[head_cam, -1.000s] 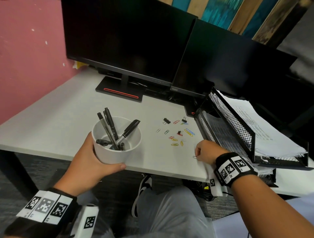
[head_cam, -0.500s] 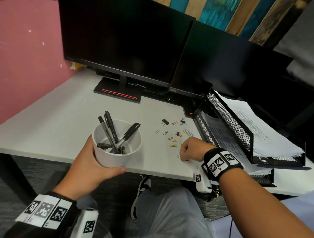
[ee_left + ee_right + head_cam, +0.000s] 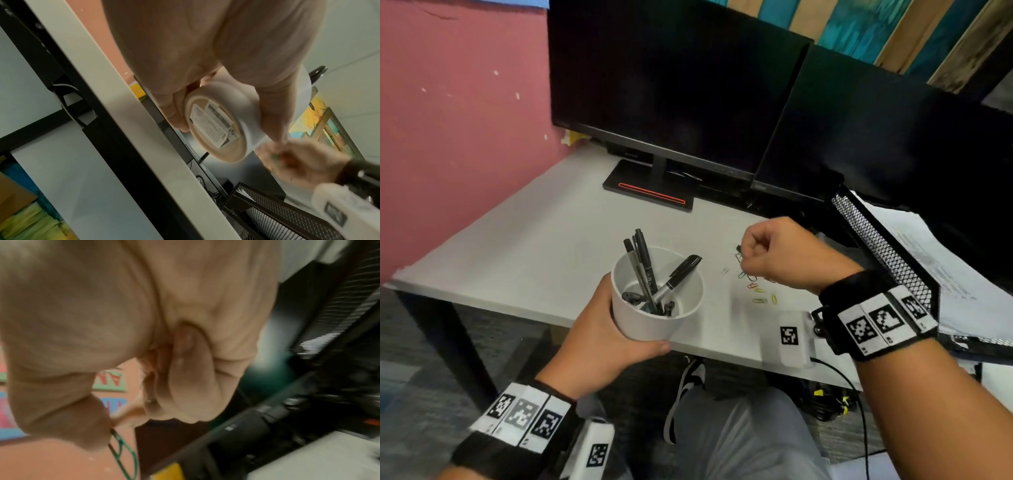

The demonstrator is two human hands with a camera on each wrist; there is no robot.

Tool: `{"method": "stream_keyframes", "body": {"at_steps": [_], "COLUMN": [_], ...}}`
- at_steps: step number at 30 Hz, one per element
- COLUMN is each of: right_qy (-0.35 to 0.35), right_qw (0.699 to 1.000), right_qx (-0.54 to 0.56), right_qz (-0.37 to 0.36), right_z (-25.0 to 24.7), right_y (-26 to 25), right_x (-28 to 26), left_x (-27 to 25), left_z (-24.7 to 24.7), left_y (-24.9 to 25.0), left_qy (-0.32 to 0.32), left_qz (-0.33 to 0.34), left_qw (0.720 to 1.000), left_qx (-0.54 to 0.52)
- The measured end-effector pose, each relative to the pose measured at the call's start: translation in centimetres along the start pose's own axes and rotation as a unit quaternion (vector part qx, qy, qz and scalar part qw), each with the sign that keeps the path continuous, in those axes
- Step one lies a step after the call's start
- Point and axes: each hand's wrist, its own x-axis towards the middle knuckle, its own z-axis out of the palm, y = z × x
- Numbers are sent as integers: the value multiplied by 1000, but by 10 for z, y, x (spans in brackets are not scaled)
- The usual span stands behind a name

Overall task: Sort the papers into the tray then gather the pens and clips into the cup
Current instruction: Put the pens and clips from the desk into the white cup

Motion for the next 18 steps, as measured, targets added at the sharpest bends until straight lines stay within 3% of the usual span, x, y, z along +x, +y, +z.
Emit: {"method": "stream_keyframes", "body": {"at_steps": [6,9,11,14,16,18], "right_qy": [-37,-61,-53,26,82,85], "right_qw": [982,971,972,977,984,995], "right_qx": [-84,-110,-65,40,53,0], "right_qz": [-168,-206,-221,-208,-150,-60], "right_z": [11,25,24,12,3,-4], "right_y": [-88,-96,-94,-76,-47,-10], "right_x": [-9,-7,-6,3,17,30], "left_x": [-1,-1,0,1,2,3], "left_z": [0,-1,-4,-8,-11,-14], "left_y": [4,6,7,7,5,4], "left_qy": [2,4,10,22,28,36], "left_qz": [9,8,8,3,-2,-5], "left_qw": [1000,1000,1000,1000,1000,999], "left_qx": [-9,-16,-19,-5,5,9]}}
